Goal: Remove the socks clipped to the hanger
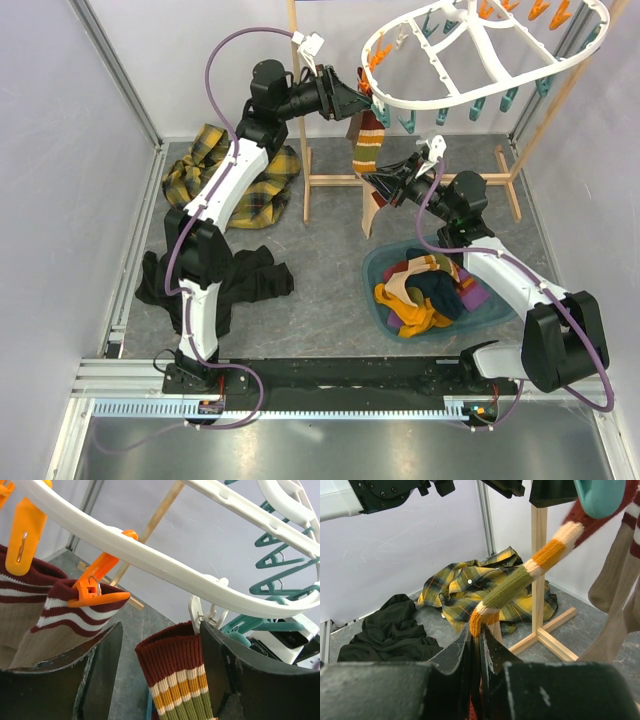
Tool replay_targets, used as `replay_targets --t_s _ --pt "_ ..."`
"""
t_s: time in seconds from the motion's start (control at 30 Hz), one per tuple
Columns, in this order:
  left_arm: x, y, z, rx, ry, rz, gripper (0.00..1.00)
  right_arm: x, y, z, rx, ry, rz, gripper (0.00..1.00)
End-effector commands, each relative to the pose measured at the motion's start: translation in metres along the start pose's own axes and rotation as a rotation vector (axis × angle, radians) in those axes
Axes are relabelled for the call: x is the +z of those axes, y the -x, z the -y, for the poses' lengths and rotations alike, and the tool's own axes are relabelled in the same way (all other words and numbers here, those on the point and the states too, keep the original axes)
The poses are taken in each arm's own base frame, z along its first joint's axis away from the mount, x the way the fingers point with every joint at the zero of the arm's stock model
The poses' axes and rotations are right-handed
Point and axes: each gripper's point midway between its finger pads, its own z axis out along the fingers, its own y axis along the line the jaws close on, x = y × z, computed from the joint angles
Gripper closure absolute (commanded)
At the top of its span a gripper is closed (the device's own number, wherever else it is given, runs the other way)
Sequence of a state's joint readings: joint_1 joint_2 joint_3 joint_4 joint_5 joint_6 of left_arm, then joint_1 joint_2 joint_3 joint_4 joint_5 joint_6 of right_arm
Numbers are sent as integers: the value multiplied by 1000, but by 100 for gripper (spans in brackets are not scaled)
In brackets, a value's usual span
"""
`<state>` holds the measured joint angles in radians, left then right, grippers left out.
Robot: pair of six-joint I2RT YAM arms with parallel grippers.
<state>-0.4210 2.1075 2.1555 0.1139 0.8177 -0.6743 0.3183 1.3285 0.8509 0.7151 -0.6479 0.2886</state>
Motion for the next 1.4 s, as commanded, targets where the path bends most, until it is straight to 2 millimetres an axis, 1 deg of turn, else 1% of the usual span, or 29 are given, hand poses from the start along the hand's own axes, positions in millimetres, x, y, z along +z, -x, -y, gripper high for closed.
replay_targets --t_s 0.0,0.03,0.07,0.13,0.2,0.37,0.57,0.6,0.77,0.8,0.9,1.0,1.03,1.13,1.2,1.23,1.33,1.37 --pt "-3 21 35 53 -99 29 29 5 26 -11 -39 58 37 84" --pt "-5 24 36 64 -85 35 29 5 26 -11 -35 59 36 84" --pt "-5 27 32 66 -56 50 29 5 27 -12 -36 60 39 84" --pt "-8 29 31 87 -34 59 29 5 26 -12 -32 60 37 84" --pt "-11 33 34 96 -34 61 28 3 26 -13 -30 57 38 84" --pt "-14 30 45 102 -84 31 27 0 27 -15 -36 55 49 84" --pt "-19 31 47 109 -89 22 27 0 22 -13 -26 57 38 84" --pt "-21 33 51 115 -87 25 27 1 21 -14 -25 58 36 84" --pt "-27 49 51 135 -30 70 26 0 22 -13 -43 57 35 84" --pt "-27 53 55 133 -43 83 25 0 21 -12 -43 54 32 84" --pt "-26 50 61 109 -89 66 25 1 18 -12 -43 55 25 84" --pt "-24 40 56 98 -102 40 25 1 18 -11 -39 57 26 84" --pt "-23 34 50 89 -95 30 25 1 18 -13 -39 61 26 84" --pt "-22 28 44 92 -86 22 25 1 19 -15 -33 70 26 84" --pt "-20 27 39 90 -83 21 25 0 21 -17 -37 75 31 84" --pt "-19 29 40 97 -86 25 25 0 22 -16 -39 74 32 84" --pt "-18 32 32 90 -53 38 25 -1 22 -17 -48 74 28 84" --pt "-17 35 27 81 -21 61 25 -1 22 -16 -50 68 26 84"
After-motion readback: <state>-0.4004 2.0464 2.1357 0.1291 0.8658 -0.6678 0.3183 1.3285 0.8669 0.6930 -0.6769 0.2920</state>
